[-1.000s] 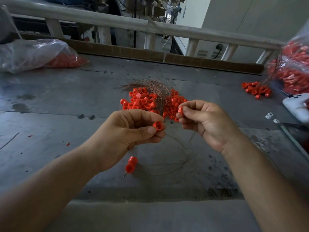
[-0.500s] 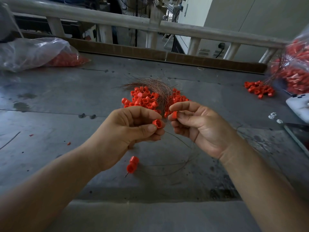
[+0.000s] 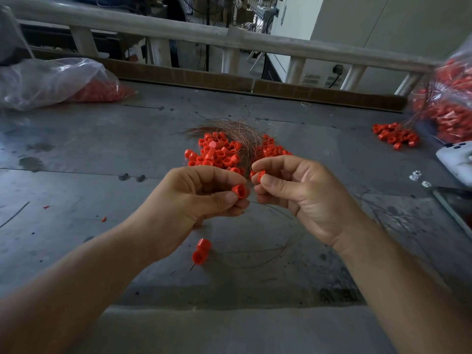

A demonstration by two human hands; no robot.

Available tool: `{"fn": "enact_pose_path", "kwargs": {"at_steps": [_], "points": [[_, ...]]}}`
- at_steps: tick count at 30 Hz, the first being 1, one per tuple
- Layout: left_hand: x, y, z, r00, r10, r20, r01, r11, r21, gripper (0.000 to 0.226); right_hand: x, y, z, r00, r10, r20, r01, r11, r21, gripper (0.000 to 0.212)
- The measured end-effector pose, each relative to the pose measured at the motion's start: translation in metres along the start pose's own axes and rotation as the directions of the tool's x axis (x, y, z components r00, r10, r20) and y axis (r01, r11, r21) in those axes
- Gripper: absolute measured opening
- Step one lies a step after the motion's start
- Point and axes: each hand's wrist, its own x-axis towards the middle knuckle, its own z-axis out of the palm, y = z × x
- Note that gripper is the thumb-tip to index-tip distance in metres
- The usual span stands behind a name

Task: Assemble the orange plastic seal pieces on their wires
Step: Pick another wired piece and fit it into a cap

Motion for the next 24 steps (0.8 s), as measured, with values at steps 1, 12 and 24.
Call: {"fn": "enact_pose_path", "kwargs": {"at_steps": [1,12,24], "points": [[0.0,0.0,0.0,1.0,0.002,-0.006,-0.002,1.0,0.005,0.022,-0.001,0.001,0.002,0.999,-0.036,-0.009,0.035,0.998,-0.057,0.022],[0.001,-0.001,0.001,0.996,-0.004,-0.093,0.003,1.0,-0.011,0.025,-0.006,0.01,0.016,0.923,-0.383,0.047,0.35,0.778,-0.522,0.031],[0.001,-0.001,0.002,0.994,-0.019,-0.111,0.026,0.997,0.066,0.023,-0.005,0.014,0.017,0.906,-0.421,0.049,0.36,0.703,-0.614,0.028]]}}
